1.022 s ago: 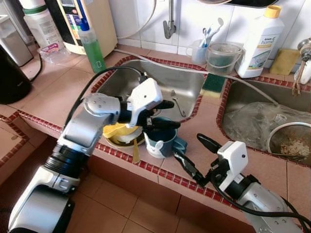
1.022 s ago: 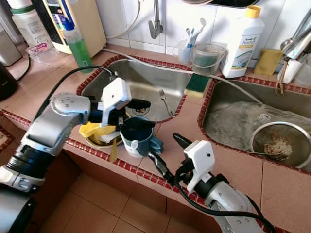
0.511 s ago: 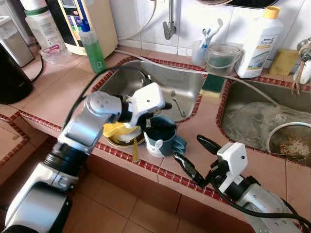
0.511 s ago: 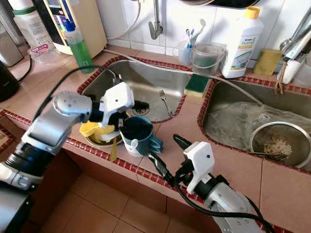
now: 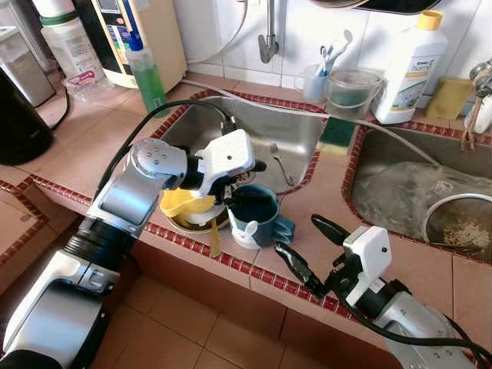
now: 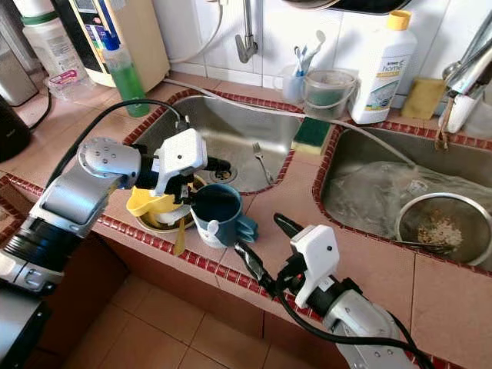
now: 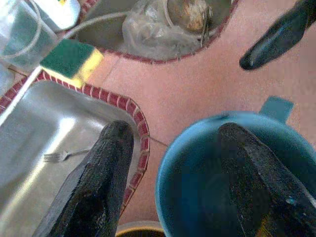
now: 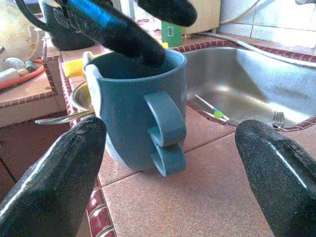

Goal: Kitchen organization

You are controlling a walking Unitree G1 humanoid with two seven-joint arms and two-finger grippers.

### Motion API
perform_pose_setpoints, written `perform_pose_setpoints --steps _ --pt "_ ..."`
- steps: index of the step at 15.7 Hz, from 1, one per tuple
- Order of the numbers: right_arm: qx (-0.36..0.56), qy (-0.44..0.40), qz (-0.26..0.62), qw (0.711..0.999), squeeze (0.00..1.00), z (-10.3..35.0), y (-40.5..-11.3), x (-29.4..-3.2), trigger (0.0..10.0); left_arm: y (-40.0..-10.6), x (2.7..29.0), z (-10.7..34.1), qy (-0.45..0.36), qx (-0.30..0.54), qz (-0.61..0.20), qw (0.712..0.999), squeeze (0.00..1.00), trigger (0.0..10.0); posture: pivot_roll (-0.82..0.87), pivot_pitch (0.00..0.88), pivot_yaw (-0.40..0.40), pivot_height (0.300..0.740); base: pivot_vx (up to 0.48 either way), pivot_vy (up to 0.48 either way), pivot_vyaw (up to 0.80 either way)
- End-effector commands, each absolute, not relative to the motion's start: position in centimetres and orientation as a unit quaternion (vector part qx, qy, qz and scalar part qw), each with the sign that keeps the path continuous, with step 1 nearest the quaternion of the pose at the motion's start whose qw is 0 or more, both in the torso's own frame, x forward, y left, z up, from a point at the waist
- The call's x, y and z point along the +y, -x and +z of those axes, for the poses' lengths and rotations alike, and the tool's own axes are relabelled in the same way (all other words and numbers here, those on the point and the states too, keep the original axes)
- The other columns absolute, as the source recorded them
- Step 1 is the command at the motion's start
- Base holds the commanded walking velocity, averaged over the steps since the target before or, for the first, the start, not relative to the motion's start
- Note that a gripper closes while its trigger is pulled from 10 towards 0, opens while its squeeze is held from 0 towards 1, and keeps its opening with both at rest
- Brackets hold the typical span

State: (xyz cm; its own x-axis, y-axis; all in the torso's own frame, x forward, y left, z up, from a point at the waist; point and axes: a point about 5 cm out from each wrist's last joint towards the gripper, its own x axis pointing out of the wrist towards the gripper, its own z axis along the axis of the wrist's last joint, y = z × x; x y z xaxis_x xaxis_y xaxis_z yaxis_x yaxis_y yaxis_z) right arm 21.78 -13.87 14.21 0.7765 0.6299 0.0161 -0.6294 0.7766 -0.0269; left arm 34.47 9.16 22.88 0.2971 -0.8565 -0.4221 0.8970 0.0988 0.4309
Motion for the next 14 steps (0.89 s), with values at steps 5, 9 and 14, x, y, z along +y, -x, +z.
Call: perform_pose_setpoints --steps 5,9,14 --pt "-0.015 0.009 0.334 0.943 0.0 14.3 -21.5 -13.7 10.0 -34.8 9.6 22.8 -0.367 0.046 -0.583 0.724 0.0 10.0 -0.19 0.096 0.124 0.74 0.0 0.0 0.0" --pt "-0.013 0.007 0.33 0.944 0.0 14.3 -21.4 -13.7 10.0 -34.9 9.4 22.8 -0.381 0.041 -0.579 0.72 0.0 10.0 -0.19 0.109 0.127 0.74 0.0 0.0 0.0" --pt "-0.012 0.004 0.326 0.945 0.0 14.3 -21.3 -13.8 10.0 -34.5 8.9 22.3 -0.423 0.035 -0.572 0.702 0.0 10.0 -0.19 0.123 0.128 0.74 0.0 0.0 0.0"
